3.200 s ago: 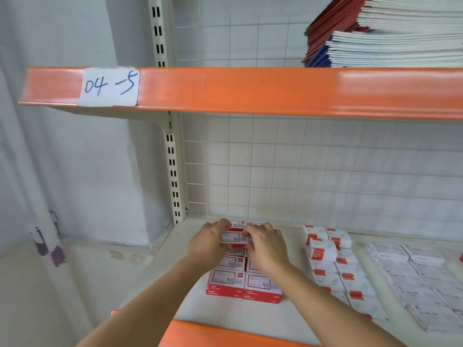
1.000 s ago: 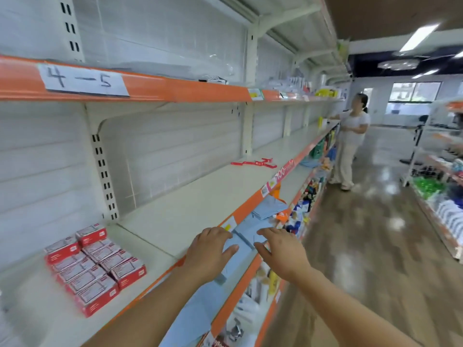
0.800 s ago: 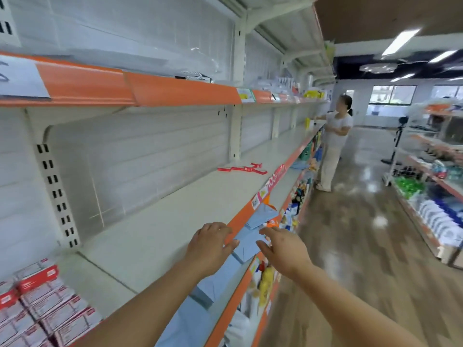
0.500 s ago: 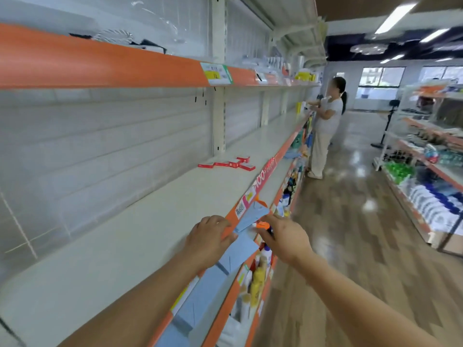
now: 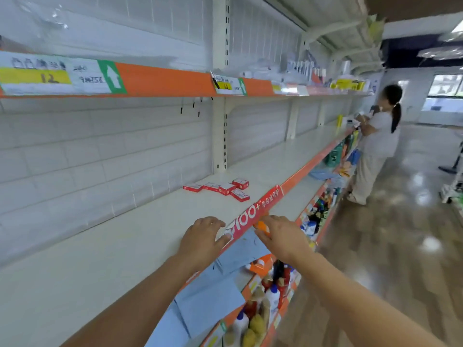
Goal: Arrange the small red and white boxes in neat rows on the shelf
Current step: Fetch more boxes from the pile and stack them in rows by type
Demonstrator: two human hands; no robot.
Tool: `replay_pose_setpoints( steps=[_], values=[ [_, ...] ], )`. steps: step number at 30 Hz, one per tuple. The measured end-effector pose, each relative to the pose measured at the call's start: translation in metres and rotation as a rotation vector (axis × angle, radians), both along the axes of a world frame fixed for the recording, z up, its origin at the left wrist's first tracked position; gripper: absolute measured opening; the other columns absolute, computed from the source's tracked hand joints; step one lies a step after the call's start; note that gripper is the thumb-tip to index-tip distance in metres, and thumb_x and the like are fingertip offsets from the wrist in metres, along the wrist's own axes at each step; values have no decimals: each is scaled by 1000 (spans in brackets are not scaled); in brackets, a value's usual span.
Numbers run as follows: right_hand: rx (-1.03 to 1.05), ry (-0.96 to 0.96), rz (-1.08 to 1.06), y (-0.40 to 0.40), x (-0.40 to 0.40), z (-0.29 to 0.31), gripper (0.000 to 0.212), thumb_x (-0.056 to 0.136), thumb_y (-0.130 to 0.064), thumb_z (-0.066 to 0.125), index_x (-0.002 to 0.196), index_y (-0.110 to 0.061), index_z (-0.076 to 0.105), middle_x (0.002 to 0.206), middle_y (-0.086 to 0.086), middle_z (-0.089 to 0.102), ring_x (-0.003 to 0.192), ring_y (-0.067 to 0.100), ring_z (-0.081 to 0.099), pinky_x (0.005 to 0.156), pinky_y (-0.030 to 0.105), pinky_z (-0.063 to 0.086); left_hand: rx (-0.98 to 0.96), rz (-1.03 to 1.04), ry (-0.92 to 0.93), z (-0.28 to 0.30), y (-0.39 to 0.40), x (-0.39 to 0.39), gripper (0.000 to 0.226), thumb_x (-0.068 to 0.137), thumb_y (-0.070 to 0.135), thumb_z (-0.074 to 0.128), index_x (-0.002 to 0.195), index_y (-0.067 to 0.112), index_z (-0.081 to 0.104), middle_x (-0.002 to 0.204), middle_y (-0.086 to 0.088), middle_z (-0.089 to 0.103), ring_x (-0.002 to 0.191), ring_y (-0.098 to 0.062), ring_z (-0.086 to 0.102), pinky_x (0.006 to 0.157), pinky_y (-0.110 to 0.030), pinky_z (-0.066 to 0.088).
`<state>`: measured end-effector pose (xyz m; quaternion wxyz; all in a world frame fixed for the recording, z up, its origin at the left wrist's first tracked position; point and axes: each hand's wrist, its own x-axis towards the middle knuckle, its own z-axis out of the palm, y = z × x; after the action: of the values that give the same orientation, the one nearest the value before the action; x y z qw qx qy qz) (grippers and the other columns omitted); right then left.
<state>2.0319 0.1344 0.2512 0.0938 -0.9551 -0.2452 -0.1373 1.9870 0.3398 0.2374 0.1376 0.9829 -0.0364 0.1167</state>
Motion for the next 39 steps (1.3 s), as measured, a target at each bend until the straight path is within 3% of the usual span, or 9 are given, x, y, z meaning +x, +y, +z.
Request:
replay_pose_setpoints(
  steps=[14,19,28,34,37,39],
  values=[
    [31,68,133,18,146,-5,44,98,-41,40,137,-20,44,126,4,57,113,24,52,89,38,48,-2,150,-13,-6,-5,125,45,98,44,40,138,26,41,148,3,35,135,-17,31,109,-31,28],
    [-104,62,136,46,189,-6,43,96,-47,39,126,-18,48,119,5,59,108,24,53,85,37,46,-9,212,-17,-14,10,179,44,98,40,42,139,28,39,150,3,34,136,-18,31,109,-33,30],
    [-132,195,121,73,246,-22,50,88,-60,48,112,-16,52,113,5,61,105,24,54,81,36,43,-5,239,18,-22,6,242,47,100,25,41,145,27,30,153,-2,28,139,-22,25,112,-36,26],
    [-145,145,257,84,268,-24,42,91,-40,50,127,-18,51,120,5,59,112,27,53,88,36,42,90,273,111,-21,1,266,64,93,7,42,148,32,23,158,-4,16,143,-27,16,116,-40,21],
    [-150,144,323,81,278,-23,39,94,-20,44,133,-16,45,123,8,57,112,29,52,88,37,42,53,303,133,-21,0,269,64,89,4,41,145,33,31,156,-4,23,141,-26,23,113,-39,25],
    [-122,162,357,77,285,-23,39,94,-18,43,132,-17,45,122,7,57,111,28,53,88,38,44,39,320,105,-19,0,274,61,87,4,43,141,32,37,151,-4,32,137,-25,31,108,-38,31]
  ],
)
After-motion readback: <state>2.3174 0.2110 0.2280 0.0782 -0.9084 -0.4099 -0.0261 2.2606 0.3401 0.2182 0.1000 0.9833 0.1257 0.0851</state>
